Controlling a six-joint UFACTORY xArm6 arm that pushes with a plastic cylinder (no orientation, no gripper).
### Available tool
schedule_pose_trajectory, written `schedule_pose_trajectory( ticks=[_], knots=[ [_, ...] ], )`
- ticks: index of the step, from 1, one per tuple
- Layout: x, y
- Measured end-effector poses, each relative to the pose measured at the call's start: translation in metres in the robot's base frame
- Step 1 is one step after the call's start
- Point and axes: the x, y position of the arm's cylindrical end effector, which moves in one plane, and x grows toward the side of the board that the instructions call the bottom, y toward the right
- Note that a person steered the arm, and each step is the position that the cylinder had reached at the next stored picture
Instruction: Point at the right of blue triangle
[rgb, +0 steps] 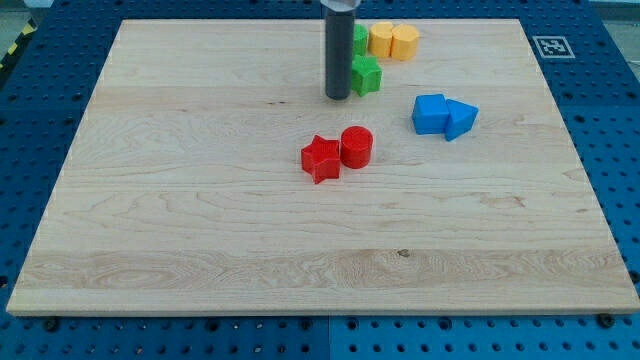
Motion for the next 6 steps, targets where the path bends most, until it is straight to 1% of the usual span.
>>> schedule_pose_trajectory(
  ticks=[1, 2, 3, 4, 5, 6],
  knots=[
    [0.005, 0.047],
    [0.005, 0.059],
    [0.006, 0.057],
    [0.004, 0.032],
    [-0.011, 0.016],
    [-0.025, 0.025]
  ],
)
